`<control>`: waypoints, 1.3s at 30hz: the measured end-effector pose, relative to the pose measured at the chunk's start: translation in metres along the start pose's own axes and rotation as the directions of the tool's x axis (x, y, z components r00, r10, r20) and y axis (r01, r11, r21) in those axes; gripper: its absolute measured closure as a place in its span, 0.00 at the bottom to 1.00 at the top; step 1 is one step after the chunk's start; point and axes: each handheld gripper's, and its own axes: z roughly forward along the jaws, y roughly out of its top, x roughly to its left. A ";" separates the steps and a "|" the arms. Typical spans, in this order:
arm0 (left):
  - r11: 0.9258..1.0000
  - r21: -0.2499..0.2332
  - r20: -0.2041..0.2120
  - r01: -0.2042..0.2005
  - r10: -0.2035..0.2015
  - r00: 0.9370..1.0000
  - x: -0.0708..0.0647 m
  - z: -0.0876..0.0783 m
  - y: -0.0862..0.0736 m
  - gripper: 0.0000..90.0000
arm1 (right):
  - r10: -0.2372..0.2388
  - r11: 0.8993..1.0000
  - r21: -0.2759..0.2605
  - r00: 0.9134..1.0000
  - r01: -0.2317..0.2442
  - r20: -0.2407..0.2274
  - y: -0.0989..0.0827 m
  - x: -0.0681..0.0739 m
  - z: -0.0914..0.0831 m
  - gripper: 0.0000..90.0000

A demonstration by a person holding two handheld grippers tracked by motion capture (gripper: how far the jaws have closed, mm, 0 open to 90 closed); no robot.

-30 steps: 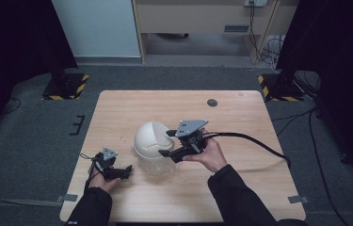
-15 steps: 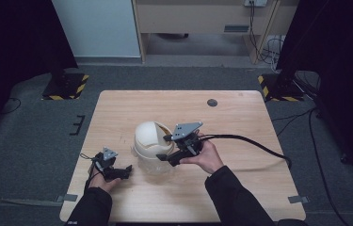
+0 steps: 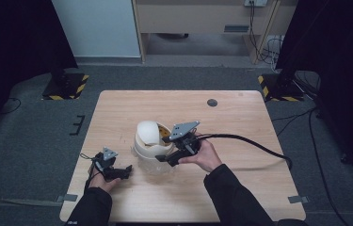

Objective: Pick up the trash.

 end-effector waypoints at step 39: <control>1.000 0.000 0.000 0.000 0.000 1.000 0.000 0.000 0.000 0.00 | 0.116 0.985 -0.149 0.967 -0.083 0.229 -0.039 -0.007 -0.117 0.26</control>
